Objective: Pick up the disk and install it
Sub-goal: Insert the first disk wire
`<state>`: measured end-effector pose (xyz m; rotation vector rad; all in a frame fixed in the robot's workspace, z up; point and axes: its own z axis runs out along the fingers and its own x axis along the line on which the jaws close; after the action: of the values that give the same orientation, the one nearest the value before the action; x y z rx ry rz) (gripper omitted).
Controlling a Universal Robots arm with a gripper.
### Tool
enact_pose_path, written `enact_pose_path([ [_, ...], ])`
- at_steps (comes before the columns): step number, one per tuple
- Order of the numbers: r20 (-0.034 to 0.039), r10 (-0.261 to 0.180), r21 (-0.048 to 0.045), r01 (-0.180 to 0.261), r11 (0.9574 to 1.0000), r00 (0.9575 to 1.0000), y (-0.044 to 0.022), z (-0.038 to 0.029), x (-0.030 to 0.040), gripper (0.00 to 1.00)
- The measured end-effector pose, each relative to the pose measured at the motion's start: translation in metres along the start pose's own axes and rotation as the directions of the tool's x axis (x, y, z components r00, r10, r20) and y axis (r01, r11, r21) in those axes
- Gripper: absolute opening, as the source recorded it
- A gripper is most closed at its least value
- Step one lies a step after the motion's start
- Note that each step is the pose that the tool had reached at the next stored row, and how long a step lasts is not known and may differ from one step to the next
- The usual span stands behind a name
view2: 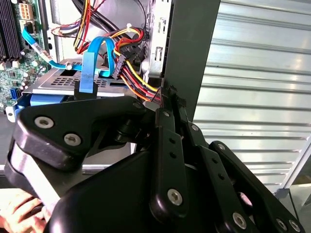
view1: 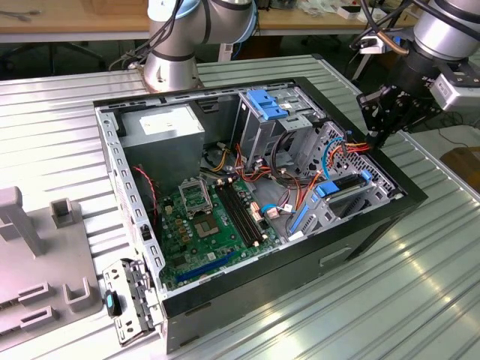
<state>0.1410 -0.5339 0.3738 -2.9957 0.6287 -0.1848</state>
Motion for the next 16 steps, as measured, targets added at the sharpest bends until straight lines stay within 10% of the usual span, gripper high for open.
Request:
enact_pose_path([
  [16, 0.0006, 0.009, 0.0014, -0.009, 1.0, 1.0, 0.0, 0.0, 0.0, 0.17],
])
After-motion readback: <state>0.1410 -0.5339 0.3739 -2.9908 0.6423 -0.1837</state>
